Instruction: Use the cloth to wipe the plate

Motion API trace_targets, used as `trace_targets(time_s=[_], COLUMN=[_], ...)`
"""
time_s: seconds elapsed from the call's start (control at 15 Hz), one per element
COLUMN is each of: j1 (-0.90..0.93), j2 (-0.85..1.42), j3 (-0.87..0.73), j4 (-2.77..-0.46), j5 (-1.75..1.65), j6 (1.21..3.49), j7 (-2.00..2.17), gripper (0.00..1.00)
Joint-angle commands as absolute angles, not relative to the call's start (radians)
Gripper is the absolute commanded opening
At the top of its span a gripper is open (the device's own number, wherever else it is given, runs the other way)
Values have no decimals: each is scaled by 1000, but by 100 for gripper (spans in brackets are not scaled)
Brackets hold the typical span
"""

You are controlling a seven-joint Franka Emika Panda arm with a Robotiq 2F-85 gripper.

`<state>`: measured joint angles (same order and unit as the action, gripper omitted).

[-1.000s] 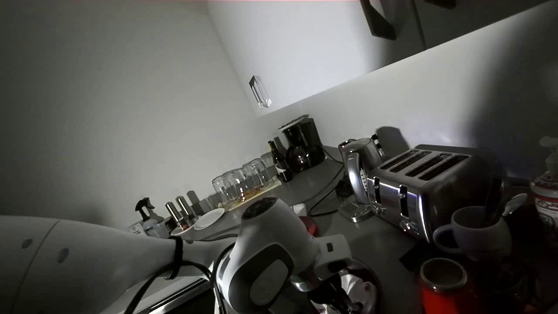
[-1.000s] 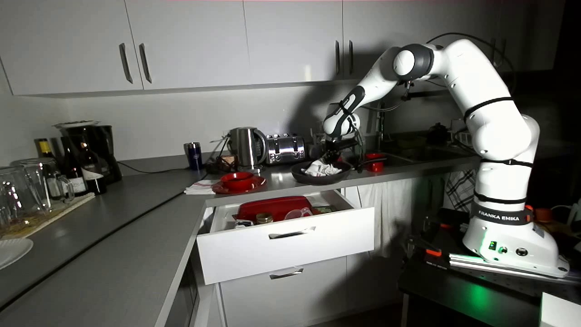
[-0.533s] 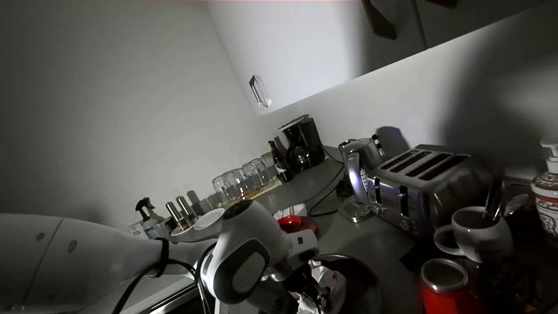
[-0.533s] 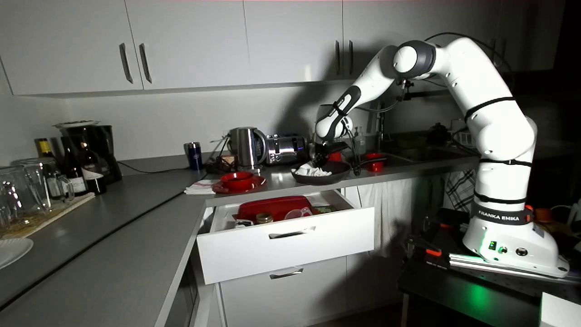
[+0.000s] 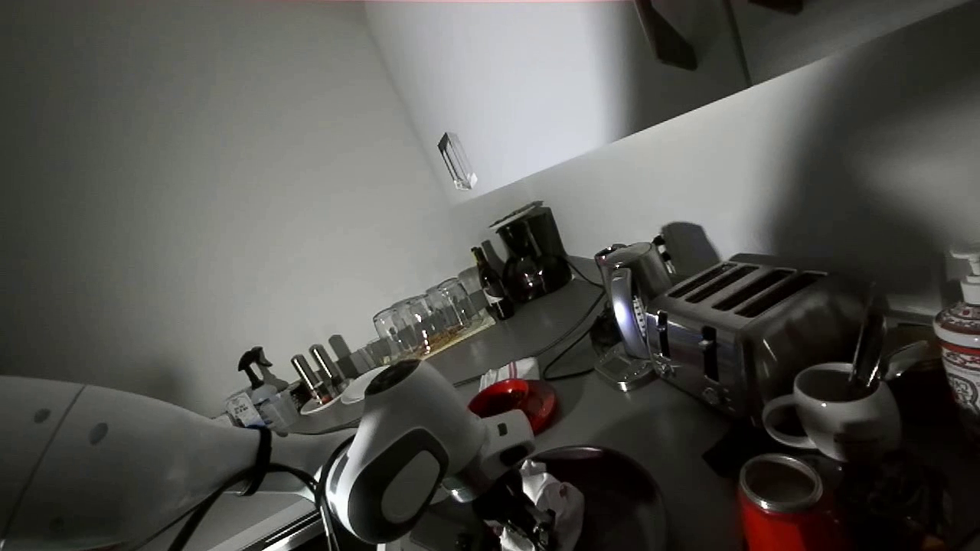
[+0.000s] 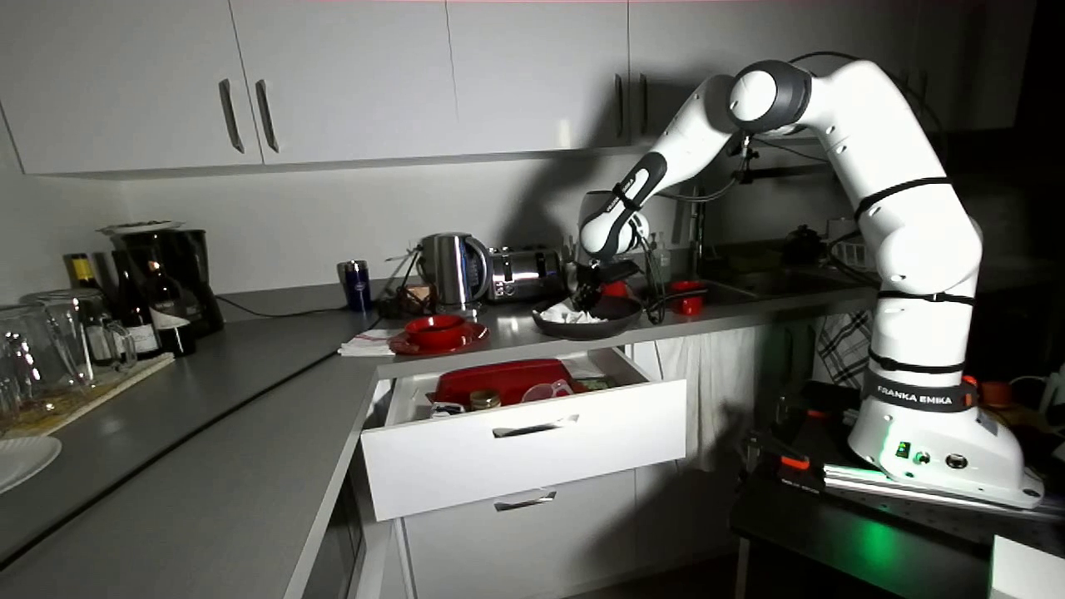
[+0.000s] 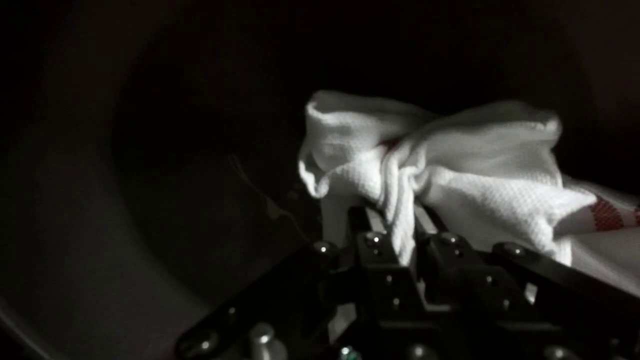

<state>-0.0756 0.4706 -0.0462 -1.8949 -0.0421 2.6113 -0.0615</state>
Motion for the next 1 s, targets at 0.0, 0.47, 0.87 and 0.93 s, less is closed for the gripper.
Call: trace_targets(time_s=[0.0,0.47,0.87,0.93], j1=[-76,-93,-113,-111], j2=[399,336,365,371], j3=[-68,-143,-169,-169], j4=[-2000,-2069,-2031,-2027], j5=[-65,-107,-103,-105], j6=[2621,2625,2610,2609], j7=[-66,-38,-24,-20], gripper=[7,7,7,7])
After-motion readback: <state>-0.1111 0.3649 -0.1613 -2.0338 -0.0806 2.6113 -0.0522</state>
